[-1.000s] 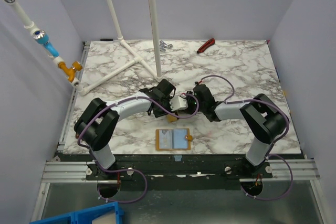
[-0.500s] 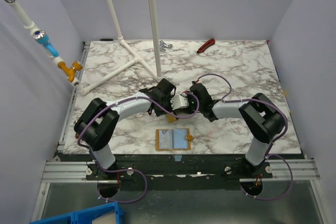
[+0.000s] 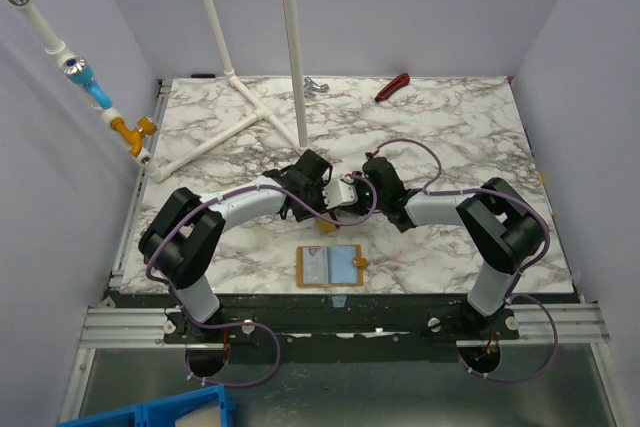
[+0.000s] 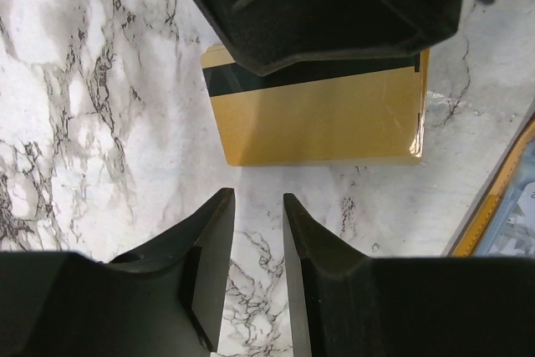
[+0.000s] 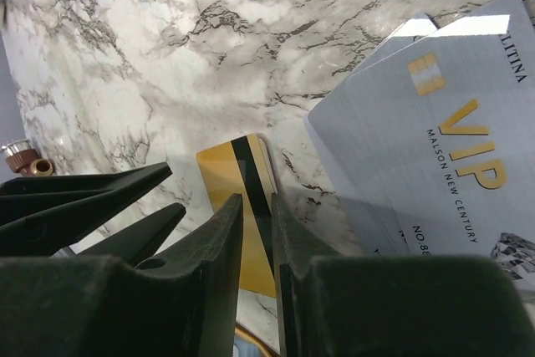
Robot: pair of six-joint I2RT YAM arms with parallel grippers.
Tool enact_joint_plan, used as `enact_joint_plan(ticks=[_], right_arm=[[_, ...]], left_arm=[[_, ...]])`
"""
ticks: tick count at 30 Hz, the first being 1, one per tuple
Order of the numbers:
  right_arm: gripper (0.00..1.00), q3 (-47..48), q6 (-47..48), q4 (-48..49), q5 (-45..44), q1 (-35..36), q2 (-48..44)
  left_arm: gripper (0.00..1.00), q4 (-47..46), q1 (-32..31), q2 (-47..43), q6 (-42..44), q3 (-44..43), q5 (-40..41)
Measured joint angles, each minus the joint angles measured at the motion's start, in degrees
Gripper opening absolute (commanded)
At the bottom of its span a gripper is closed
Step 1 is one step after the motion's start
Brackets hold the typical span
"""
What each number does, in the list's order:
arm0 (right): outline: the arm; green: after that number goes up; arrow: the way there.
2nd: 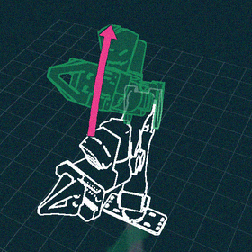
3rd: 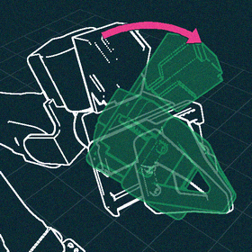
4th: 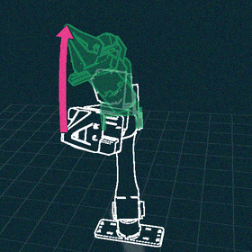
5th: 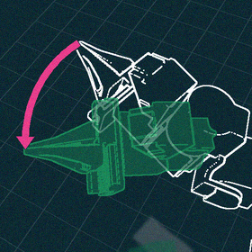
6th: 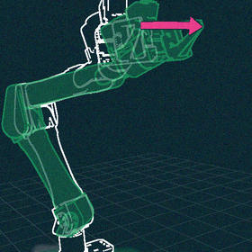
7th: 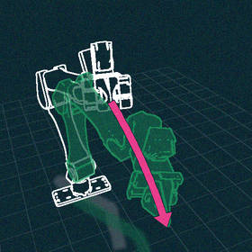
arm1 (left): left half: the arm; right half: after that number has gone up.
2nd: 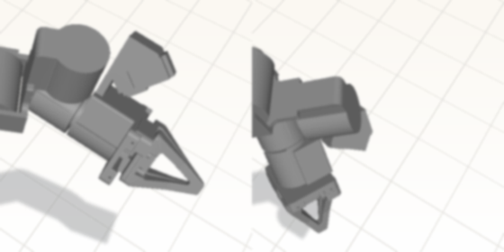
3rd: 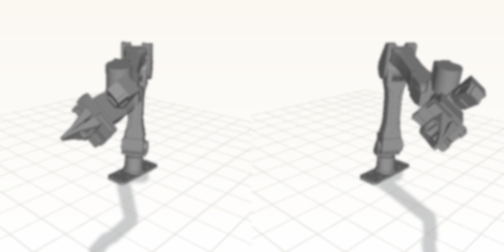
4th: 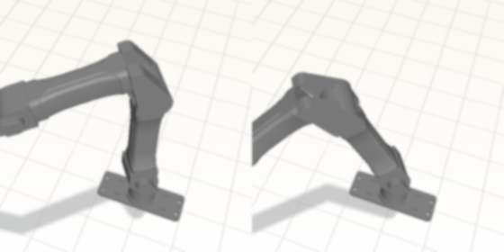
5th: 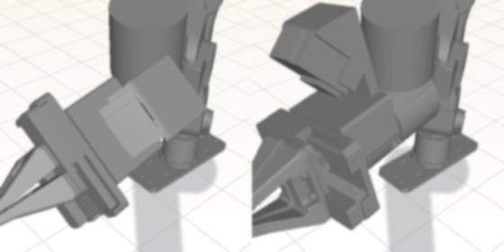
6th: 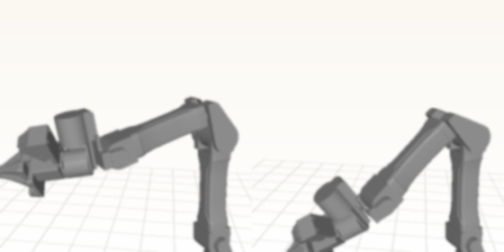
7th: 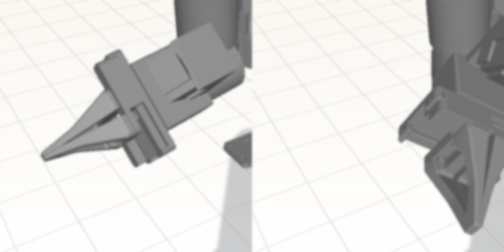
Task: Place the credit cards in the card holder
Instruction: Pick up the credit card from the center of the board.
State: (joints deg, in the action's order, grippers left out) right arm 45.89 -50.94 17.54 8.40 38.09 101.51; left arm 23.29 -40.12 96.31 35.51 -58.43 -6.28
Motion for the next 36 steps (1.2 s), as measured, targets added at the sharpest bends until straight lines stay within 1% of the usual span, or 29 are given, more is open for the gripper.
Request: enact_joint_plan(ticks=[12,24,31,36], right_arm=[[0.24,-1.2,-1.4,1.6,0.0,0.0,0.0],[0.25,-3.6,-2.7,3.8,0.1,-0.2,0.0],[0.31,-4.6,-3.7,5.6,1.0,-0.7,0.0],[0.34,-6.7,-5.7,9.4,2.6,-1.4,0.0]], left_arm=[[0.31,-2.6,-0.1,1.5,-0.9,-1.0,1.4],[0.31,-3.3,-1.1,3.1,-0.8,-1.7,3.7],[0.3,-4.0,-1.6,4.3,-0.2,-1.9,5.2],[0.3,-4.7,-2.5,4.8,-0.1,-2.2,6.3]])
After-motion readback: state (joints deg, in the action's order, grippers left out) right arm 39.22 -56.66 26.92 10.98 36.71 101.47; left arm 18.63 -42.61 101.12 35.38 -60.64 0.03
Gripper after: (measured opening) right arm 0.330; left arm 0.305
